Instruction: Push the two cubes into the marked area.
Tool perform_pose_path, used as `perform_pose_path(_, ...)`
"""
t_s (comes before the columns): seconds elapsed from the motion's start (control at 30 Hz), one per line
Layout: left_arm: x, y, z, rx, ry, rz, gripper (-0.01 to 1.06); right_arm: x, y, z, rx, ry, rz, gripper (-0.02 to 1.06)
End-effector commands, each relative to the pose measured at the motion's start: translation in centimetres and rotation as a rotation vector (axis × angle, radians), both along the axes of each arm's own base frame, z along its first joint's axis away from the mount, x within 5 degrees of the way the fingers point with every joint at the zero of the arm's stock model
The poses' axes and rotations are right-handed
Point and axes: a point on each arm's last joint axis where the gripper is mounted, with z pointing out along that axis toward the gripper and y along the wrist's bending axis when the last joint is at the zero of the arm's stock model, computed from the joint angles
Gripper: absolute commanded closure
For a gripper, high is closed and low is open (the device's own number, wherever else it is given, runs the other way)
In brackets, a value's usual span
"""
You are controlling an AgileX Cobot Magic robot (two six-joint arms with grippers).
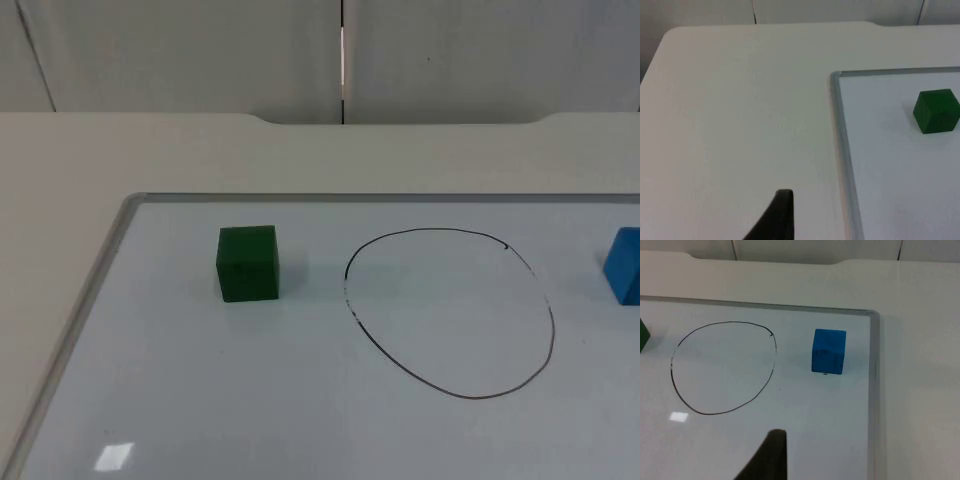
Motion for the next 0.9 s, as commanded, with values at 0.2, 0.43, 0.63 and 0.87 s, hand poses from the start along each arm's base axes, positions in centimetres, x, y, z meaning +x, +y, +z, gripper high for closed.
perform_pose_path(0.2,0.9,-0.1,1.7,-0.019,-0.043,-0.005,0.0,0.0,0.0,-0.1,-0.008,0.0,-0.008,-0.01)
perform_pose_path(0.43,2.5,-0.3,2.2,-0.037,-0.022,-0.01,0.0,0.0,0.0,-0.1,-0.008,0.0,-0.008,-0.01)
perform_pose_path(0.63,3.8,-0.3,2.4,-0.05,-0.012,-0.01,0.02,0.0,0.0,-0.1,-0.008,0.0,-0.008,-0.01)
perform_pose_path(0.87,5.6,-0.4,2.8,-0.073,-0.01,-0.009,0.26,0.0,0.0,-0.1,-0.008,0.0,-0.008,-0.01)
